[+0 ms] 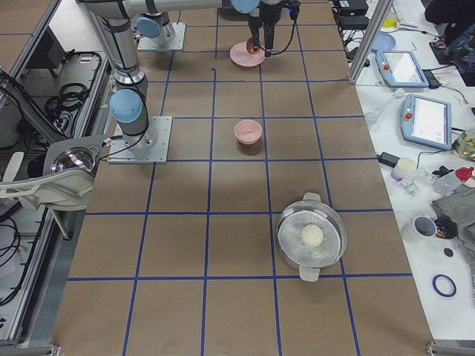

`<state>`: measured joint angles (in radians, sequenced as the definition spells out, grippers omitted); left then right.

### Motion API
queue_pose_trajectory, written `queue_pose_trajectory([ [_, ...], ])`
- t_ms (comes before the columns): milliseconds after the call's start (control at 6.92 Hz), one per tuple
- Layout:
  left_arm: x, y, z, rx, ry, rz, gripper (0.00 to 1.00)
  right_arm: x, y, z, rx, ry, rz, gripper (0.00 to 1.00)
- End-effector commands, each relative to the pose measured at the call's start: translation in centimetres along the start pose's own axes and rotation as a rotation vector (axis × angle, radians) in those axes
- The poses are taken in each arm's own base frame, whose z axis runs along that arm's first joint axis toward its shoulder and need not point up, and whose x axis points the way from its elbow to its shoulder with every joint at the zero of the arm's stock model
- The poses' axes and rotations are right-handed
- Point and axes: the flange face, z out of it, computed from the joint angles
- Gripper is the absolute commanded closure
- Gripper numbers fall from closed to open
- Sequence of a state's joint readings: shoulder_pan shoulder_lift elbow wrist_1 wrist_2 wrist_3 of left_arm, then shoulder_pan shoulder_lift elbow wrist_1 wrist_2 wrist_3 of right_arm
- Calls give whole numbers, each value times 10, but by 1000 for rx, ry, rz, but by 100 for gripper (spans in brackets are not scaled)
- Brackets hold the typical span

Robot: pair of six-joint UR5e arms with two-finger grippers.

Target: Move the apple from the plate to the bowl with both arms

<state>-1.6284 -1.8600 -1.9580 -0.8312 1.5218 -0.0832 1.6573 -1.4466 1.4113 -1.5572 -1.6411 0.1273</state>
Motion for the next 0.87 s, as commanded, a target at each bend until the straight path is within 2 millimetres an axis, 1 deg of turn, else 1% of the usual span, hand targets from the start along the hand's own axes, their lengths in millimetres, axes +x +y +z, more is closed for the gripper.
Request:
queue_pose_trajectory([
  [0,12,-12,-42,49,42,-56,100,0,0,0,0,2,1,0],
  [144,28,-14,-47,55,75,-90,100,0,0,0,0,0,1,0],
  [289,47,-11,-49,58,84,-111,100,0,0,0,0,0,1,0],
  [433,54,-14,-52,63,88,-132,100,0,0,0,0,0,1,0],
  [722,55,-14,-55,69,91,-131,100,1,0,-1,2,2,1,0],
])
